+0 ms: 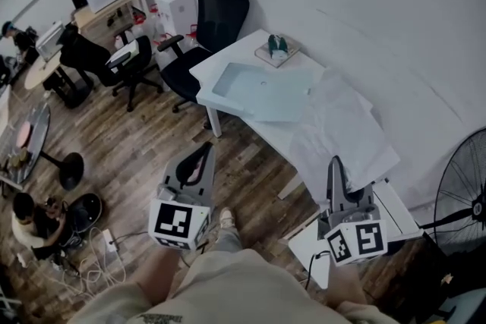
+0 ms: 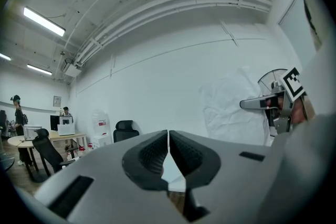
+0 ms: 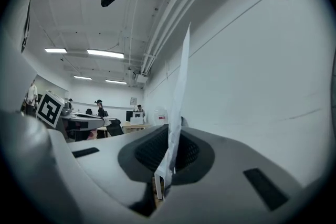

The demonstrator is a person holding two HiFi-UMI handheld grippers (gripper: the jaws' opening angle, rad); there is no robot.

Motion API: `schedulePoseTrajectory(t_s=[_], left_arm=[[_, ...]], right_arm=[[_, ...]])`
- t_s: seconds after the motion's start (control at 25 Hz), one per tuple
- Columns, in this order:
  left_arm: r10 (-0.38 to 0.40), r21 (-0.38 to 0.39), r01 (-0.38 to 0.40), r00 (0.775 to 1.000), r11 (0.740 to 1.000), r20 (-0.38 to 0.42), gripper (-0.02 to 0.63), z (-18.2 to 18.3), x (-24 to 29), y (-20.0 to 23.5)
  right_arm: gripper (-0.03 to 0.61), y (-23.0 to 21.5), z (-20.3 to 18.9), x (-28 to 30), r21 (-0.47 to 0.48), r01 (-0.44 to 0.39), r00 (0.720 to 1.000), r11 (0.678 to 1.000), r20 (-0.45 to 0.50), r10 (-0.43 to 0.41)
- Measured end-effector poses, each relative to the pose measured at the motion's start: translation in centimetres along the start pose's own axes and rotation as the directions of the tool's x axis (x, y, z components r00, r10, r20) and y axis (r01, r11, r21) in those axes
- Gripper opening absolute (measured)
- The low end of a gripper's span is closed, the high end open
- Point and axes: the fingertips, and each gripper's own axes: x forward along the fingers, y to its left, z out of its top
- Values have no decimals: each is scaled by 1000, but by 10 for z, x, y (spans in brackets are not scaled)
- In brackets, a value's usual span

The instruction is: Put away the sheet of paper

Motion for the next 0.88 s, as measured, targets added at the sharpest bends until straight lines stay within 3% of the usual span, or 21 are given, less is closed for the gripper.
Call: schedulePoseTrajectory(t_s=[0.6,0.88], left_arm=[[-46,-28,43,993,999,-105,27,-57,164,145],[-65,-46,59,986,997,-155,28,-92,210,195]], right_arm=[[23,-9,-69,213,38,58,983,998,-174,-50],[23,-22,-98,289,39,111,968,993,-231,-99]])
